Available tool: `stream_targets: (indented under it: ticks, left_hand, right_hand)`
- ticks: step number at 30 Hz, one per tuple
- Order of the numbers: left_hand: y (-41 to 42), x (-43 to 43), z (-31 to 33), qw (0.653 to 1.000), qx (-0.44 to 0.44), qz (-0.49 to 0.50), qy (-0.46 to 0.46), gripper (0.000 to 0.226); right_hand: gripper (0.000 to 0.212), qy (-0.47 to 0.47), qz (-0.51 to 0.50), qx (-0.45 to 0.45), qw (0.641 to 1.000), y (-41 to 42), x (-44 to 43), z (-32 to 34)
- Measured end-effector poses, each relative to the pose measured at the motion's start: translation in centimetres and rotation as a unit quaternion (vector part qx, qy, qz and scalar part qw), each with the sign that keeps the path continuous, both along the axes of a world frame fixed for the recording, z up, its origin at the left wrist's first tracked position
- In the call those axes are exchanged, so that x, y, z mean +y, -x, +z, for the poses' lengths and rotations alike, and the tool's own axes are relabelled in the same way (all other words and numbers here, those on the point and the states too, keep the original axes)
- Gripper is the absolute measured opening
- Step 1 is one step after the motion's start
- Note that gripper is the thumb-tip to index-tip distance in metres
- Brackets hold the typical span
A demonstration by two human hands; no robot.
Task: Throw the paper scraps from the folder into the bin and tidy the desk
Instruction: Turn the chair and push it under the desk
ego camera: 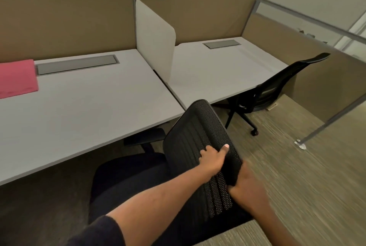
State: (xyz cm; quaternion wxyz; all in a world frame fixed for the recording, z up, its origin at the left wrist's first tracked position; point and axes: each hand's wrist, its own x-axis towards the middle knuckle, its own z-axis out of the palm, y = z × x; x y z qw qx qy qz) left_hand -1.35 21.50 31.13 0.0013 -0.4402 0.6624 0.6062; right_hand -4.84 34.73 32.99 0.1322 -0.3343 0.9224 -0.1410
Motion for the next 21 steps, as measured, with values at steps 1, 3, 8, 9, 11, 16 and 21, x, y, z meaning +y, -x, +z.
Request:
stream_targets:
  ticks: [1, 3, 8, 9, 11, 16, 21]
  left_hand:
    - [-0.5, -0.2, 0.2, 1.0, -0.025, 0.005, -0.016, 0.094]
    - [-1.6, -0.5, 0.6, 0.998, -0.065, -0.003, -0.02, 0.109]
    - [-5.4, 0.0, 0.4, 0.983, -0.141, -0.079, 0.088, 0.124]
    - [-6.5, 0.1, 0.0, 0.982, -0.141, -0.075, 0.097, 0.124]
    - [-8.8, -0.1, -0.7, 0.984, -0.128, -0.063, 0.105, 0.121]
    - [-15.8, -2.5, -1.8, 0.98, -0.116, -0.081, 0.138, 0.112]
    - [-22.9, -5.1, -1.6, 0.967, -0.13, -0.156, 0.154, 0.104]
  right_hand:
    - [0.081, -0.025, -0.012, 0.009, 1.0, -1.7, 0.1, -0.3]
    - [0.083, -0.065, -0.043, 0.013, 0.997, -5.3, -0.1, -0.6]
    - [0.087, -0.083, -0.089, -0.03, 0.992, -13.4, -1.2, -0.1]
    - [0.089, -0.081, -0.09, -0.036, 0.992, -14.9, -1.5, 0.0]
    - [0.095, -0.076, -0.088, -0.05, 0.992, -17.7, -2.2, 0.1]
    - [0.109, -0.08, -0.05, -0.133, 0.987, -23.9, -4.1, -0.2]
    - [0.079, -0.062, 0.025, -0.222, 0.973, -27.4, -5.2, -0.7]
